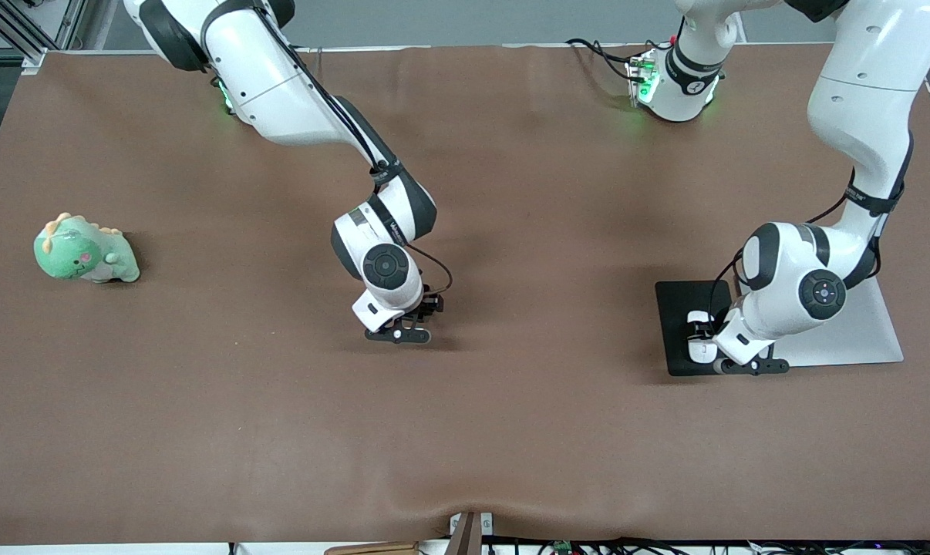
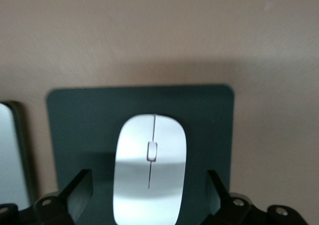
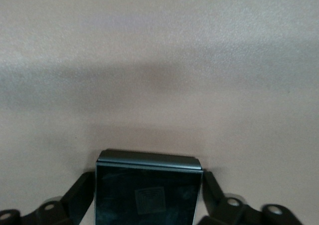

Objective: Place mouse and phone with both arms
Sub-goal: 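Lower the mouse onto the grey pad and open the left gripper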

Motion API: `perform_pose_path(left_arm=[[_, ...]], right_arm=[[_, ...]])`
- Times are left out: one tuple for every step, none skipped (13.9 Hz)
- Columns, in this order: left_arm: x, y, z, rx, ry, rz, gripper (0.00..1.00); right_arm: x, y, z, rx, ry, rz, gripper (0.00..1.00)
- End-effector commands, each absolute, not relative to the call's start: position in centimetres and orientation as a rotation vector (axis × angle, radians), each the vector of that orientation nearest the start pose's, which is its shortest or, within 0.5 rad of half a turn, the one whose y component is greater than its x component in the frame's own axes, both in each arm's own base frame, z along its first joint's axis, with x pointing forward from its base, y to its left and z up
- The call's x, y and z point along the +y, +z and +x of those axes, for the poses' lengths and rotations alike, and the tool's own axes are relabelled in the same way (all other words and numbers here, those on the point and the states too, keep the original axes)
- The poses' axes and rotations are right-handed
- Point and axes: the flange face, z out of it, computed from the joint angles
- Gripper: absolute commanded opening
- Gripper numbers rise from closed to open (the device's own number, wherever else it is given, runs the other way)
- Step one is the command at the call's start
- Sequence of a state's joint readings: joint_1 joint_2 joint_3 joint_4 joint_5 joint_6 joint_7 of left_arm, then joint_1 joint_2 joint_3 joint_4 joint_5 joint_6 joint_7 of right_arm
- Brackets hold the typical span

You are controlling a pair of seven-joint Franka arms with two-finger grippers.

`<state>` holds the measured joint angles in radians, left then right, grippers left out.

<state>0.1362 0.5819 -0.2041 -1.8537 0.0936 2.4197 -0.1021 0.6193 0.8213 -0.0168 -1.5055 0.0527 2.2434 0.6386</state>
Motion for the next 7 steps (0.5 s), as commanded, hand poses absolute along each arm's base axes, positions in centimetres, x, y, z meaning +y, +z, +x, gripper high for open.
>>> perform_pose_path(left_arm=[[-3.2,28.8,64.7,-0.012,-0.038,-3.177,1.00],[-3.0,31.6,65.2,-0.013,-0.021,-3.166,1.00],[-2.7,34.6,65.7,-0.020,-0.009,-3.158,1.00],[-2.0,37.8,66.0,-0.036,-0.008,-3.148,1.00],[-1.7,40.9,66.0,-0.042,-0.008,-3.135,1.00],[-1.4,43.6,65.9,-0.039,0.006,-3.126,1.00],[-1.1,46.3,65.7,-0.045,0.016,-3.118,1.00]], right_arm=[[39.5,17.1,58.1,0.128,0.118,-3.159,0.20],[39.4,17.3,58.3,0.131,0.116,-3.157,0.20],[39.2,18.1,58.6,0.129,0.110,-3.155,0.20],[39.1,19.5,58.8,0.131,0.096,-3.149,0.15],[38.3,20.7,59.0,0.149,0.104,-3.151,0.11],[37.0,23.1,59.8,0.179,0.086,-3.139,0.07],[35.3,24.6,60.2,0.213,0.076,-3.132,0.05]])
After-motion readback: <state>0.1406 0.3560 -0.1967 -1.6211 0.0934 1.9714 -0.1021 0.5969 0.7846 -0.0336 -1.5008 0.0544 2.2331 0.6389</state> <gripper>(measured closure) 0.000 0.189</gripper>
